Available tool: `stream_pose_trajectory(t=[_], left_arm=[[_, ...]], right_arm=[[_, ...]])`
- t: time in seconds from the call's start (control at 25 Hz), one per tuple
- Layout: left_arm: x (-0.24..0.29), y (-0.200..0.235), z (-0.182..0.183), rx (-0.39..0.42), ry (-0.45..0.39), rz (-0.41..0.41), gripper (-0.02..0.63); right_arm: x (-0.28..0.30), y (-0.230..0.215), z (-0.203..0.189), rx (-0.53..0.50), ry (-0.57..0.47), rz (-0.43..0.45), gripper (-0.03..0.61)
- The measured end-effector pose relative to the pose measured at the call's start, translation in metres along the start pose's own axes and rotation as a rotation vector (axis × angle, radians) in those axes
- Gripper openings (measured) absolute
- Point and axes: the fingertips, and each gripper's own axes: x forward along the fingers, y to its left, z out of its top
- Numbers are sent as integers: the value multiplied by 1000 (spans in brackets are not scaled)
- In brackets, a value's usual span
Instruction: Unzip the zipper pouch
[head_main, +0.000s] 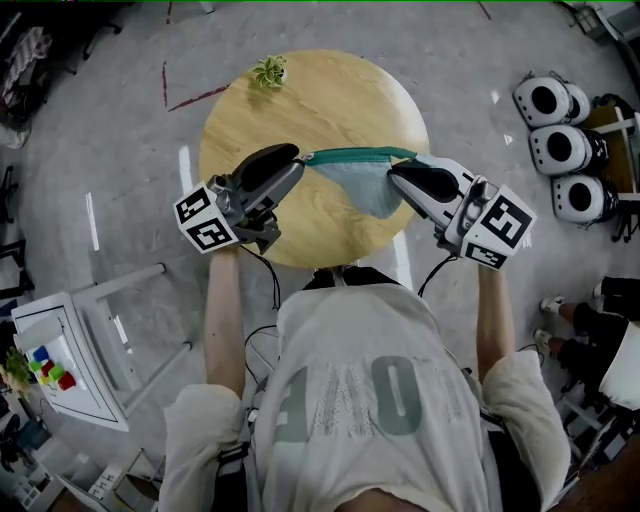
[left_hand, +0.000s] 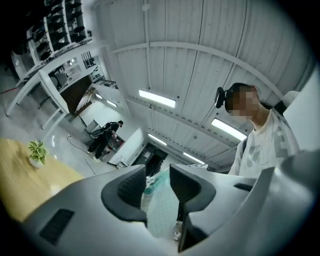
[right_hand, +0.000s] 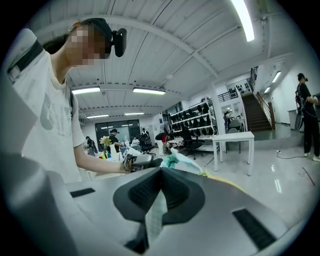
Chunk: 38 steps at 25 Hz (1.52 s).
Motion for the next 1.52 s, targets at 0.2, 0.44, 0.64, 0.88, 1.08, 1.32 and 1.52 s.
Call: stream_pose_trajectory(t=[0.2,0.44,0.64,0.88,1.08,1.32,1.52], left_arm=[[11,4,-33,-4,139,26,293],[24,-8,-50,-112,86,-67,308],[23,-31,-29,-71,20,-178,55],[12,-39,-4,213,124,-60,32],[0,-47,14,360,208,-16,31],[-17,-63,45,277,-3,-61,31],[-18,-73,48,249,-42,-93,31]], right_arm=[[-5,13,15,-10,-21,66,29],[-17,31,30,-29,-37,134,29],[-16,24,21,-46,1,90,29],[-9,7,-7,-89,139,-48,171],[-9,-6,-18,-161,196,-178,298],[4,15,-1,-81,9,-98,301],[29,39,50,22,-277,45,301]])
